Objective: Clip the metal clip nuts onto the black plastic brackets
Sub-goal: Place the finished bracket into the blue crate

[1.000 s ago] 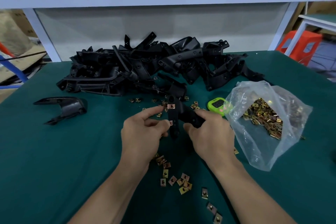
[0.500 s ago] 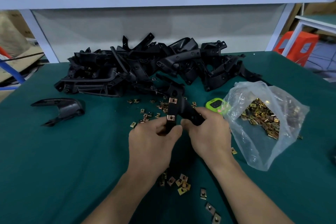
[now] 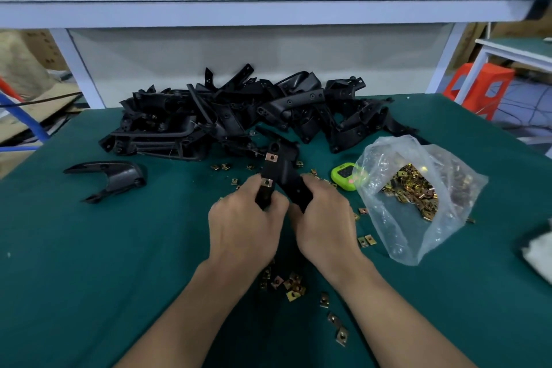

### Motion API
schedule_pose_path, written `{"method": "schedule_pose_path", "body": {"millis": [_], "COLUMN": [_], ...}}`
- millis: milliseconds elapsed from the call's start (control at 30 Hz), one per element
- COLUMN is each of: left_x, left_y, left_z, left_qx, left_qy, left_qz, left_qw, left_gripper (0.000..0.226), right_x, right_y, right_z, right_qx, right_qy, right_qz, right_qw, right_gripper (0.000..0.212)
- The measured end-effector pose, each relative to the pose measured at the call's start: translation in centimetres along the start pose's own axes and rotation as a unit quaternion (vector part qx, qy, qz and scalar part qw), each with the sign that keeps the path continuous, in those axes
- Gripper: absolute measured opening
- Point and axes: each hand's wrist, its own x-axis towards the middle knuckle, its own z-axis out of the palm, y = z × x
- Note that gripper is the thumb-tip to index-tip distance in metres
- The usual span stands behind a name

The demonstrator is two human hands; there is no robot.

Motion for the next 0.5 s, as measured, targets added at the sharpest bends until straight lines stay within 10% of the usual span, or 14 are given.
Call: {"method": "schedule_pose_path", "body": {"millis": [200, 500], "left_x": [0.5, -0.1], "left_y": [4.5, 15.7], "left_z": [-2.5, -0.3], "left_qx": [-0.065, -0.241], "left_qy": [0.019, -0.177], "left_qz": [0.001, 0.09], "left_qw": [0.998, 0.95], "left_gripper": [0.014, 0.046], "right_x": [-2.1, -8.5], "right_y": [-2.6, 0.0], "right_z": [-4.7, -18.8], "right_qx": [0.13, 0.12], "right_qy": [0.033, 0.05], "right_qz": [-0.053, 0.025], "right_qw": [0.99, 0.991], "right_gripper": [0.022, 0.048]}}
